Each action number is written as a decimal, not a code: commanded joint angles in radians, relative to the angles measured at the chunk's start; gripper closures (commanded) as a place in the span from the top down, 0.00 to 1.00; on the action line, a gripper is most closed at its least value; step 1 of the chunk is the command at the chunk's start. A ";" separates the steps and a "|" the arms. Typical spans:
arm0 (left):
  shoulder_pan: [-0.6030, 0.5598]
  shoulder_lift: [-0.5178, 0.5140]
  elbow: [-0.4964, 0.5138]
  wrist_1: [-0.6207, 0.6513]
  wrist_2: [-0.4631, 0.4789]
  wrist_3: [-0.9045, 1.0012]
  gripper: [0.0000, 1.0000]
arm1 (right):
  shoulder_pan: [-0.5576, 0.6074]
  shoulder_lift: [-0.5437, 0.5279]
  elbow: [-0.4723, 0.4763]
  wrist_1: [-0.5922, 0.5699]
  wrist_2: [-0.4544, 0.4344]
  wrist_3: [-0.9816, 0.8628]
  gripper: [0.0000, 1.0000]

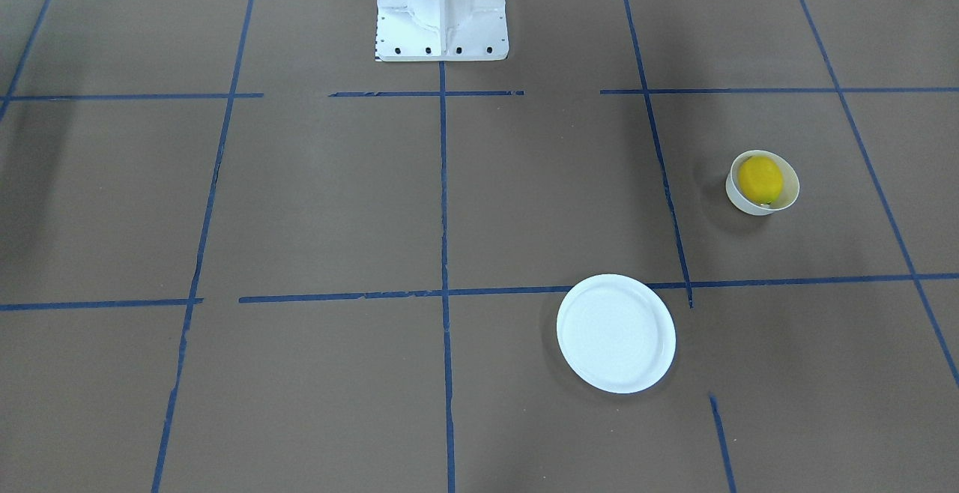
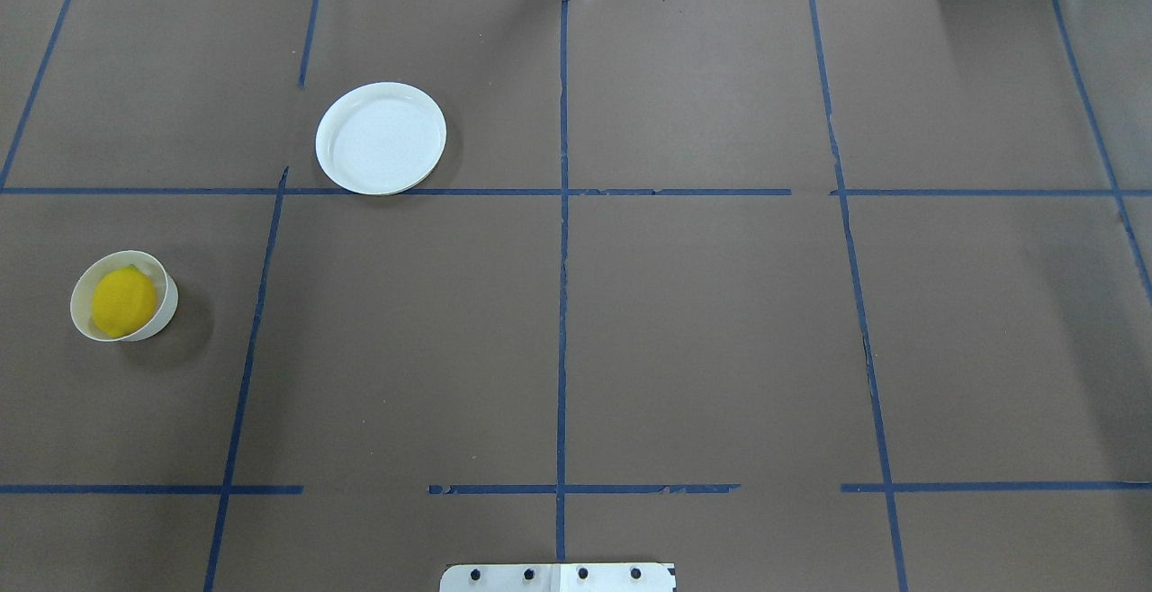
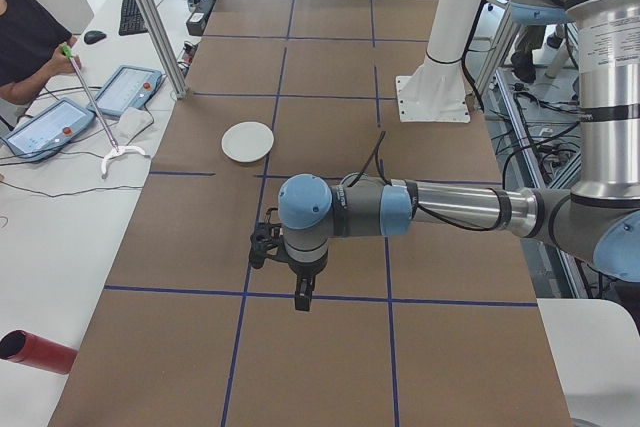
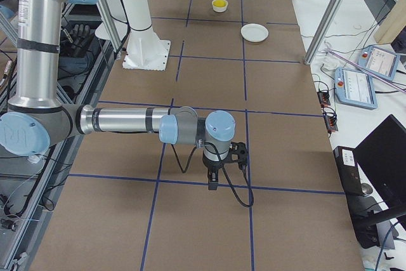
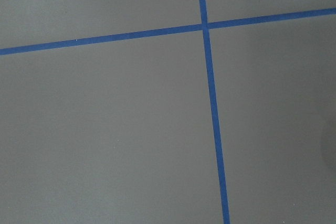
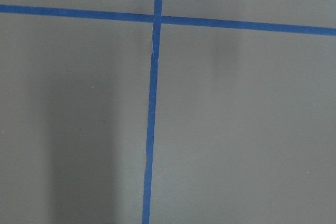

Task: Move lemon from plate to bowl

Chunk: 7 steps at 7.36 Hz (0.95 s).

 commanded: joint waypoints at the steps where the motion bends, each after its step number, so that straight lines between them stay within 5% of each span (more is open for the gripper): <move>1: -0.013 -0.005 -0.023 0.026 0.001 0.001 1.00 | 0.000 0.000 0.000 0.000 0.000 0.000 1.00; 7: -0.013 -0.011 0.015 0.020 -0.002 0.001 1.00 | 0.000 0.000 0.000 0.000 0.000 0.000 1.00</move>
